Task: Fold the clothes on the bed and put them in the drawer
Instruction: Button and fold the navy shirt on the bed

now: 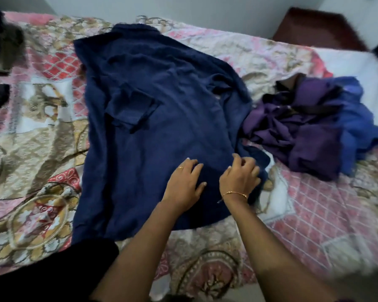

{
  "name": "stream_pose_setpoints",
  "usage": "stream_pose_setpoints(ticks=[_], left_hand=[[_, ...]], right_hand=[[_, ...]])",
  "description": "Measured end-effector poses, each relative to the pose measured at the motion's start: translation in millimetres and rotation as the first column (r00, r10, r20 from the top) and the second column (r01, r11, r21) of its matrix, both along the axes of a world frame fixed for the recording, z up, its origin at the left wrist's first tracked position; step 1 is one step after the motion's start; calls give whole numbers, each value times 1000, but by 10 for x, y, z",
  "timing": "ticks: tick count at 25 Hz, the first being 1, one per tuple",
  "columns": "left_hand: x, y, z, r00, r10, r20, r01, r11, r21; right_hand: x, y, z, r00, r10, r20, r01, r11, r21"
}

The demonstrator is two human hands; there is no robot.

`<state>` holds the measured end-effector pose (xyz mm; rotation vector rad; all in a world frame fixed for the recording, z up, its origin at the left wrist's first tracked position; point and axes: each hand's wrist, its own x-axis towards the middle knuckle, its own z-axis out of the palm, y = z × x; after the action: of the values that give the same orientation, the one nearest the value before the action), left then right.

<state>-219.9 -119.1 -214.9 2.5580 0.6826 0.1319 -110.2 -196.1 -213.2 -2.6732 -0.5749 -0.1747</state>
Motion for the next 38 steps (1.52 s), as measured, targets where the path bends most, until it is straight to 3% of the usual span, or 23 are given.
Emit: stream_pose_setpoints(ticks=[1,4,6,8,10,11,13,15,17,19,22,24,26,28,30,32,33,34,35,36,37,38], left_hand=[[127,-79,-13,997,-61,-37,62,998,13],[307,-271,-155,903,-239,-357,279,958,64],[304,-392,-255,797,-306,-520,400,913,76],[303,-422,-271,766,-313,-562,401,915,37],[345,-395,-212,753,-327,-572,394,919,-7],[358,-375,-181,745,-339,-574,398,917,-26],[356,-343,-134,724,-360,-588,423,906,-34],[323,-343,-132,700,-378,-606,459,888,-23],[298,-362,-151,692,-384,-612,464,886,-32],[282,-395,-177,692,-382,-613,458,888,-37],[261,-419,-197,692,-374,-617,448,893,-39],[272,-419,-218,696,-368,-616,431,901,-50],[284,-437,-236,689,-358,-630,425,904,-50],[284,-451,-243,684,-355,-637,418,907,-57],[294,-421,-263,687,-368,-627,410,908,-84],[304,-368,-219,778,-380,-501,297,924,-241],[312,-343,-170,880,-327,-345,161,888,-432],[298,-319,-59,973,-153,-173,-12,715,-699],[264,-263,72,991,117,-65,-107,403,-909],[222,-170,186,917,396,-55,-107,110,-988],[131,-31,244,805,586,-88,-65,-60,-996],[23,111,270,725,679,-112,-54,-106,-993]], right_hand=[[160,-143,3,990,-143,-12,143,989,20],[571,-494,-27,844,-394,-364,403,914,-53],[785,-639,-126,767,-347,-539,398,917,-24],[816,-655,-135,746,-231,-625,356,931,80],[724,-593,-60,788,-289,-544,348,937,6],[652,-569,-14,857,-326,-399,343,939,-30],[502,-505,26,983,-128,-128,126,992,-22],[361,-421,-39,965,107,-238,-130,988,-80],[322,-369,-84,920,8,-391,-83,981,-174],[328,-363,-98,920,-114,-374,0,956,-293],[326,-377,-78,948,56,-313,-189,890,-415],[365,-384,-83,889,267,-373,-396,857,-331],[388,-424,-97,834,331,-442,-429,892,-142],[408,-464,-59,822,248,-512,-231,968,97],[388,-486,1,806,143,-574,19,964,266],[313,-415,65,852,80,-517,104,942,318],[224,-350,133,904,97,-416,46,946,322],[97,-251,187,949,167,-266,-75,943,324],[-33,-138,248,956,265,-124,-215,924,315],[-163,-41,268,925,379,-21,-360,893,271],[-319,58,277,853,521,40,-519,836,180],[-490,145,292,753,658,-27,-656,753,61]])
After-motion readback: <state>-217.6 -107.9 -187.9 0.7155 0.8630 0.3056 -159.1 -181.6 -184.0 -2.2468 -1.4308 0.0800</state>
